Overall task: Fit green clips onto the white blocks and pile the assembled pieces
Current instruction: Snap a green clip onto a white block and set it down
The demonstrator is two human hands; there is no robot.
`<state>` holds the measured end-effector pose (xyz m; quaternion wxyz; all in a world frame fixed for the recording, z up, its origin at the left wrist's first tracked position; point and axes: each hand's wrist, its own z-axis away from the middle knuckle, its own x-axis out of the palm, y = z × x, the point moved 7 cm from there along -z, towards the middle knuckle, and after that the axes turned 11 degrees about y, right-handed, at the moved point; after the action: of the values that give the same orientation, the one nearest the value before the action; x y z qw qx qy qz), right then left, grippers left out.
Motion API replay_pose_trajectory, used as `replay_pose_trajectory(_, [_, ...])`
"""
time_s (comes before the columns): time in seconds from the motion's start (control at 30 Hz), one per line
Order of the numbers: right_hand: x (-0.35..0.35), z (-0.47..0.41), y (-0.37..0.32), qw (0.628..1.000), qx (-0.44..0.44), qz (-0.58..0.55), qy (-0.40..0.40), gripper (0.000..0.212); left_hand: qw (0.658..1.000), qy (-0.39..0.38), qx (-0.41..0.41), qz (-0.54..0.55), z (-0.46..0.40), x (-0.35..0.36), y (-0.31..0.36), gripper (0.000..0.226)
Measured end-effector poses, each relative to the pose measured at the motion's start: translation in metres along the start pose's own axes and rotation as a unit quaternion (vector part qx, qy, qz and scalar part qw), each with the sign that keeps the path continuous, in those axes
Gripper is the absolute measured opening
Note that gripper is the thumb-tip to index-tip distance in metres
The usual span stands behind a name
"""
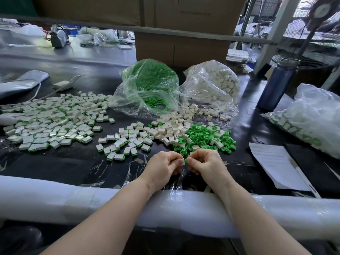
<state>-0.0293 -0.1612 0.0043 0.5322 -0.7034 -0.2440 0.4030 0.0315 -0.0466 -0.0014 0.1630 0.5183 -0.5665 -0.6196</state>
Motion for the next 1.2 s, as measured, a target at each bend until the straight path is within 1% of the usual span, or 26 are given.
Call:
replay_pose_trajectory(0.13, [-0.0003, 0.001, -0.0002, 1.0, 0.003, 0.013, -0.01, 0.022, 0.999, 0.003, 0.028, -0.04, 0.0015, -0.0004, 0.0051, 0.014])
replay_pose_trajectory(0.23, [-0.0012, 0.001, -0.0004, 1.0, 0.002, 0.018, -0.002, 0.023, 0.997, 0.011, 0.043, -0.067, 0.0024, -0.0013, 0.0076, 0.014])
replay_pose_trajectory(0.47, [0.0026, 0.0036, -0.0062, 0.997, -0.039, 0.06, -0.021, 0.024, 0.997, -0.007, 0.038, -0.073, 0.0009, 0.0008, 0.0073, 0.016])
replay_pose_trajectory(0.63, [-0.0008, 0.0009, -0.0032, 0.999, -0.005, -0.038, 0.004, 0.018, 0.999, 0.013, 0.021, -0.02, 0.0013, -0.0011, 0.0076, 0.018])
replay_pose_trajectory(0.77, [-0.0019, -0.0006, -0.0017, 0.997, -0.008, -0.076, 0.022, 0.015, 1.0, 0.023, 0.003, 0.02, 0.0013, -0.0014, 0.0067, 0.015])
replay_pose_trajectory(0.9, [-0.002, -0.0002, -0.0047, 0.996, -0.037, -0.079, 0.017, 0.015, 0.999, 0.034, -0.008, 0.026, 0.0004, -0.0029, 0.0059, 0.009])
replay_pose_trajectory(1.0, [0.0001, 0.0013, -0.0074, 0.995, -0.053, -0.081, 0.004, 0.012, 0.999, 0.036, -0.009, 0.026, 0.0005, -0.0032, 0.0066, 0.011])
replay_pose_trajectory(1.1, [0.0005, 0.0028, -0.0082, 0.994, -0.05, -0.094, -0.01, 0.011, 0.999, 0.035, -0.015, 0.032, 0.0006, -0.004, 0.0063, 0.011])
replay_pose_trajectory(1.2, [-0.0013, 0.0019, -0.0066, 0.993, -0.034, -0.117, -0.003, 0.009, 0.998, 0.03, -0.017, 0.055, 0.0004, -0.0052, 0.0072, 0.009])
